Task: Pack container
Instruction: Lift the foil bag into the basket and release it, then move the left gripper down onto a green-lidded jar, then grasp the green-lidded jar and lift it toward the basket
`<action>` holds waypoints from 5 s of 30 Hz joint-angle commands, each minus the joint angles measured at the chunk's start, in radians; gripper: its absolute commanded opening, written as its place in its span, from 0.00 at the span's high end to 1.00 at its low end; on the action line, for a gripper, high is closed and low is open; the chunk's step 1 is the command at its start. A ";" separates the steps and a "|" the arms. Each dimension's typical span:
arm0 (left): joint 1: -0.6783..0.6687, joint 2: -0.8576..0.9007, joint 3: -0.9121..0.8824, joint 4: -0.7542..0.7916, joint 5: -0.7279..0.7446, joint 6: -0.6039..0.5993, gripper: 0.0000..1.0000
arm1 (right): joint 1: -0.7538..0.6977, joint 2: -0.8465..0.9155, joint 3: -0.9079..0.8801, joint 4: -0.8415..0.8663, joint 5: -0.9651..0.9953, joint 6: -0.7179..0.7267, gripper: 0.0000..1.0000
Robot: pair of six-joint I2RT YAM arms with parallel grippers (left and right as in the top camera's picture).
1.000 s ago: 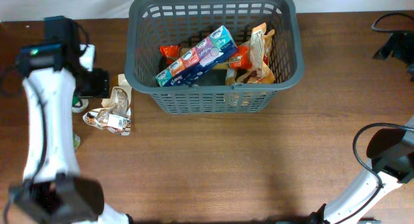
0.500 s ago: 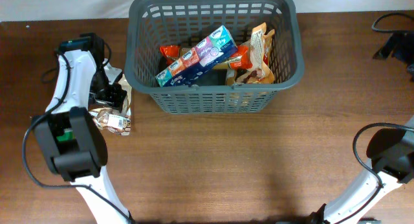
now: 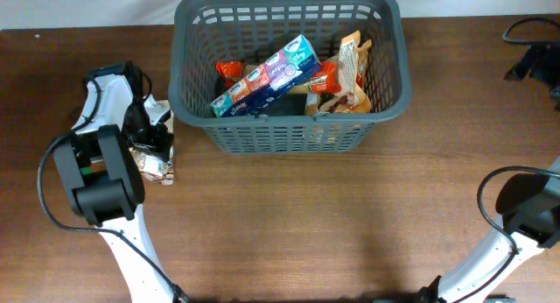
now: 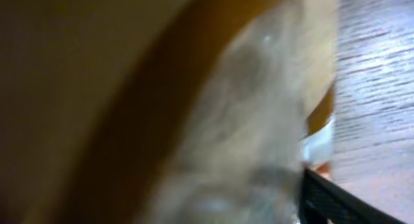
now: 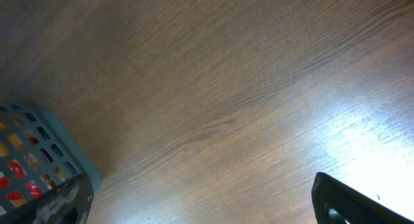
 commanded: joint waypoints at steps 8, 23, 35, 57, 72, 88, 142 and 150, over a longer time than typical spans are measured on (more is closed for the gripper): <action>-0.018 0.037 0.054 -0.095 0.143 0.016 0.98 | -0.002 0.003 0.001 -0.006 -0.009 0.005 0.01; -0.058 -0.072 0.912 -0.411 0.000 -0.042 0.98 | -0.002 0.003 0.001 -0.006 -0.009 0.005 0.01; -0.295 -0.205 1.330 -0.229 0.118 0.290 0.98 | -0.002 0.003 0.001 -0.006 -0.010 0.005 0.01; -0.461 0.025 0.855 -0.117 0.197 0.440 0.01 | -0.002 0.003 0.001 -0.006 -0.010 0.005 0.01; -0.267 -0.398 0.862 -0.246 -0.115 -0.111 0.01 | -0.002 0.003 0.001 -0.006 -0.011 0.005 0.01; 0.243 -0.130 0.513 -0.330 0.223 -0.355 0.01 | -0.002 0.003 0.001 -0.006 -0.069 0.005 0.01; 0.267 0.190 0.395 -0.108 0.087 -0.344 0.21 | -0.002 0.003 0.001 -0.006 -0.069 0.005 0.01; 0.267 0.190 0.395 -0.101 0.089 -0.344 0.53 | -0.002 0.003 0.001 -0.006 -0.069 0.005 0.01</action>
